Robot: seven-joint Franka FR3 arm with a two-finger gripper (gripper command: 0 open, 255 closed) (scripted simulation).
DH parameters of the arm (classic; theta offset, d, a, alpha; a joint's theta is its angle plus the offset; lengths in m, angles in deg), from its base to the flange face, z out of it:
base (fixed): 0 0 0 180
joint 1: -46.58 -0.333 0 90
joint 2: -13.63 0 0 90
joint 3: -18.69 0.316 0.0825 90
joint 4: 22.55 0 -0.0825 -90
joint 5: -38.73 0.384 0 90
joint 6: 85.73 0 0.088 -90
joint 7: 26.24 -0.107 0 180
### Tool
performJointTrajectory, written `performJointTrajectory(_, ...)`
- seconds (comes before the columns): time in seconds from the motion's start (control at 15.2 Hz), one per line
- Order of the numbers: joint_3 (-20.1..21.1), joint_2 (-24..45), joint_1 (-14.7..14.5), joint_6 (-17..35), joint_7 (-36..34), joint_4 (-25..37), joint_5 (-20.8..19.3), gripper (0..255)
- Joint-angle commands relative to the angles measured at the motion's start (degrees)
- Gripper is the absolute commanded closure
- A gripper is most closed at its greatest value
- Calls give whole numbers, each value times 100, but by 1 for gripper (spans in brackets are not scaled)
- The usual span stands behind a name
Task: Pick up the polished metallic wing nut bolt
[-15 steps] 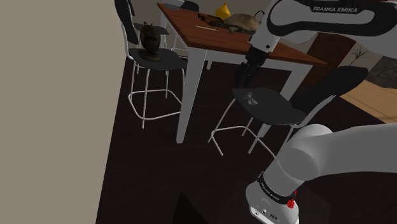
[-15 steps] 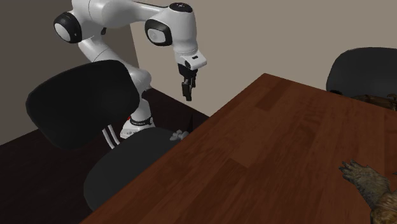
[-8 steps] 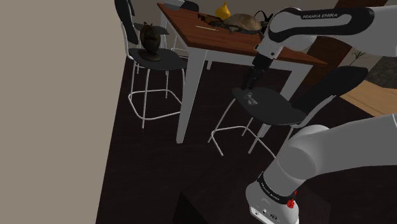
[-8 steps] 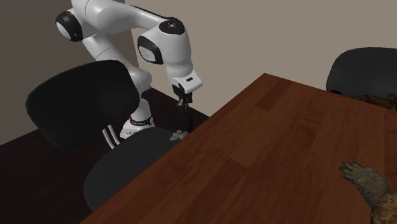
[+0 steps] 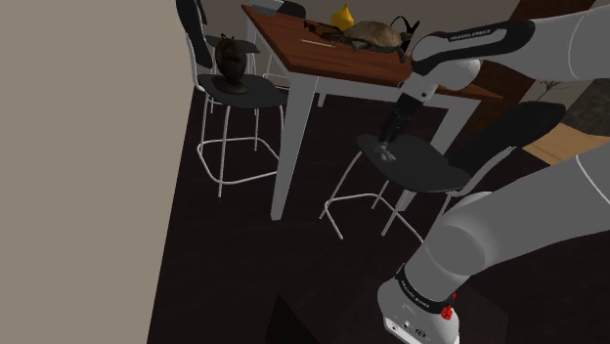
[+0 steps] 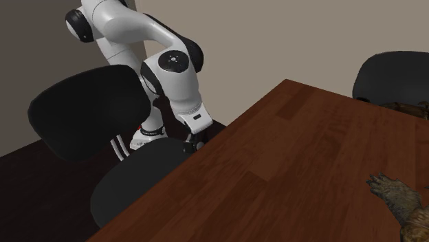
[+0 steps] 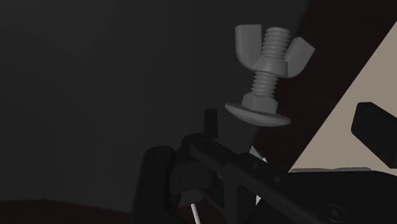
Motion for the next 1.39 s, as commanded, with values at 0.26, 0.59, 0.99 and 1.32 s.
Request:
performJointTrajectory(0.26,-155,248,-36,474,192,-263,69,0)
performJointTrajectory(0.59,-169,287,-35,502,220,-256,84,255)
performJointTrajectory(0.99,-108,176,-15,492,145,-341,47,255)
performJointTrajectory(1.32,-96,172,-10,280,137,-136,52,255)
